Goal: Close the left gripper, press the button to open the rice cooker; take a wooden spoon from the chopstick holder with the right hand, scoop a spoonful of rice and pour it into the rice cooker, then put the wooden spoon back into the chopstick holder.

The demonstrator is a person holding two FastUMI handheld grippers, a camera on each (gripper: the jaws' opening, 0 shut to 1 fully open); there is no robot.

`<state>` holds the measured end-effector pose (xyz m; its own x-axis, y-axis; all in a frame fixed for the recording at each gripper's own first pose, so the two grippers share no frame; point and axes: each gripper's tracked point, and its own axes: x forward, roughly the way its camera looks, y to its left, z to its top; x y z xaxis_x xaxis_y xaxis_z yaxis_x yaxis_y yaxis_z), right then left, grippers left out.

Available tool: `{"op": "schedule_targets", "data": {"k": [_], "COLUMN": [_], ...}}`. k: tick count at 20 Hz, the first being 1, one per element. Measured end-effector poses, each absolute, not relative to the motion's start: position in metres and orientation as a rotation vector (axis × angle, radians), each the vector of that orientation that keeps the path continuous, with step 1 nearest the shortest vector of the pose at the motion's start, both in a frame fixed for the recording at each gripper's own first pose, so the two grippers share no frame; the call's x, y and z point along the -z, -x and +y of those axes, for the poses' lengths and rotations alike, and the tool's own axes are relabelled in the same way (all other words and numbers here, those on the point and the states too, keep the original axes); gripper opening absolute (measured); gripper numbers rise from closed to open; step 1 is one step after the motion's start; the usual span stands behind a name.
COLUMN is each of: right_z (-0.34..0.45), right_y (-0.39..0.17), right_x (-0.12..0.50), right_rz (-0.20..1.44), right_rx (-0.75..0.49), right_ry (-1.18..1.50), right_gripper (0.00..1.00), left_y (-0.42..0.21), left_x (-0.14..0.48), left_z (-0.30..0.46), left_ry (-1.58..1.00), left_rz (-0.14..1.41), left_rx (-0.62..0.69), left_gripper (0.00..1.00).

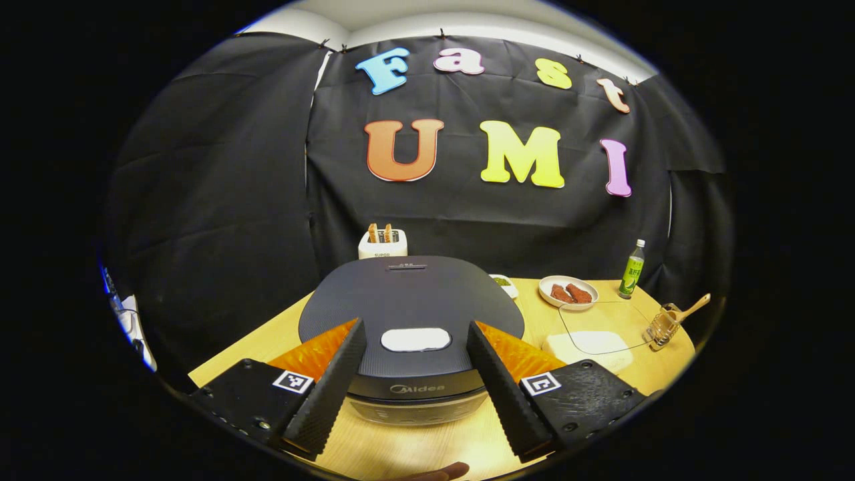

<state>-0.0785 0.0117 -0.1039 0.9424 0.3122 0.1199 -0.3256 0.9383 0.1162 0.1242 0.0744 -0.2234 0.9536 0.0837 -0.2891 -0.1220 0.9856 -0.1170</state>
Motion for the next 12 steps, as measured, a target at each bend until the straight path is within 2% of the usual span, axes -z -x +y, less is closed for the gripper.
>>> {"op": "schedule_targets", "data": {"k": [7, 10, 12], "right_z": [0.027, 0.033, 0.035], "right_y": [0.076, 0.075, 0.076], "right_x": [0.108, 0.105, 0.105], "right_rz": [-0.082, -0.083, -0.086], "right_rx": [-0.34, -0.344, -0.343], "right_ry": [-0.141, -0.126, -0.121], "right_gripper": [1.0, 0.99, 1.0], "left_y": [-0.125, -0.128, -0.127], "left_x": [0.223, 0.215, 0.201], "left_z": [0.073, 0.076, 0.061], "left_ry": [0.143, 0.167, 0.247], "left_rz": [0.208, 0.237, 0.272], "left_rx": [-0.118, -0.118, -0.062], "left_gripper": [0.98, 0.97, 0.95]}}
